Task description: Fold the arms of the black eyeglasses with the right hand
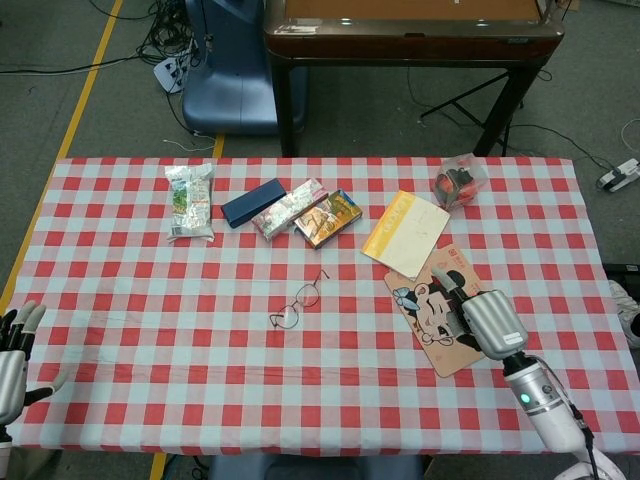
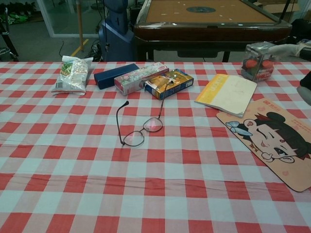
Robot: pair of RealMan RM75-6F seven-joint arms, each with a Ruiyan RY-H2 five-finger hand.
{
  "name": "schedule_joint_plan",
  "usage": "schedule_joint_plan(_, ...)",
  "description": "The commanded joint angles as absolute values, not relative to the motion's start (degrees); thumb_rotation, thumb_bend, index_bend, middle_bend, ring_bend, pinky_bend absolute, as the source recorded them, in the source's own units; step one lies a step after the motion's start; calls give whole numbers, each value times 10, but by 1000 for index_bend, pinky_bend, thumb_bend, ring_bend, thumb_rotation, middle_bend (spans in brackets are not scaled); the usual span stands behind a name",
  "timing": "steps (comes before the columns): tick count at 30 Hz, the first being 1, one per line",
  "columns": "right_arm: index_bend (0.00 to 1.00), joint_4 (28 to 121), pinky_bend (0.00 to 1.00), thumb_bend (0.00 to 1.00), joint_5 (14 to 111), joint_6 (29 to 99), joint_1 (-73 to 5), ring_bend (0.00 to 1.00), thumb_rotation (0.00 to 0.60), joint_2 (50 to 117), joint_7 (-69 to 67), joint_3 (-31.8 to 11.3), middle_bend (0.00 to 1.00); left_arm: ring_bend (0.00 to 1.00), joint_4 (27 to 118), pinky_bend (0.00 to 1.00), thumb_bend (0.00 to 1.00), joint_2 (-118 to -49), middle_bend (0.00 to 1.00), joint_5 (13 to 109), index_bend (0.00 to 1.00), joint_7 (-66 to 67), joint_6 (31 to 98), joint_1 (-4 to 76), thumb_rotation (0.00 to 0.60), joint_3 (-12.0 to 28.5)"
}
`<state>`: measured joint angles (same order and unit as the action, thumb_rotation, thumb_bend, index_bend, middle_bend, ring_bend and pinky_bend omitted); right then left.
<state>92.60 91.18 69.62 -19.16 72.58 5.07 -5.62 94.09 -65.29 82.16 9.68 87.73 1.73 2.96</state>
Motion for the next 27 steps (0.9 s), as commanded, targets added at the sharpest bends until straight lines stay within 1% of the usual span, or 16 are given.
schedule_joint_plan(1,0,939,942,730,890,637,-235,998,600,748,64,-67,965,0,940,0,164,-652,0,821,0,96,877,17,600,30)
schedule_joint_plan(4,0,941,996,837,870,598,-263,1000,600,764,80,-76,998,0,939,0,165,-652,0,820,0,96,875,17,600,29)
schedule_joint_plan(10,0,931,1000,970,823,550,-308,1000,600,802,120,-96,1000,0,932,0,165,-651,0,815,0,89,873,15,600,30)
schedule_joint_plan(20,0,880,1000,997,764,510,-368,1000,600,868,159,-119,1000,0,915,0,165,-653,0,805,0,73,867,13,600,30)
schedule_joint_plan(27,0,846,1000,1000,743,492,-401,1000,600,907,164,-123,1000,0,903,0,165,-655,0,799,0,64,862,12,600,31)
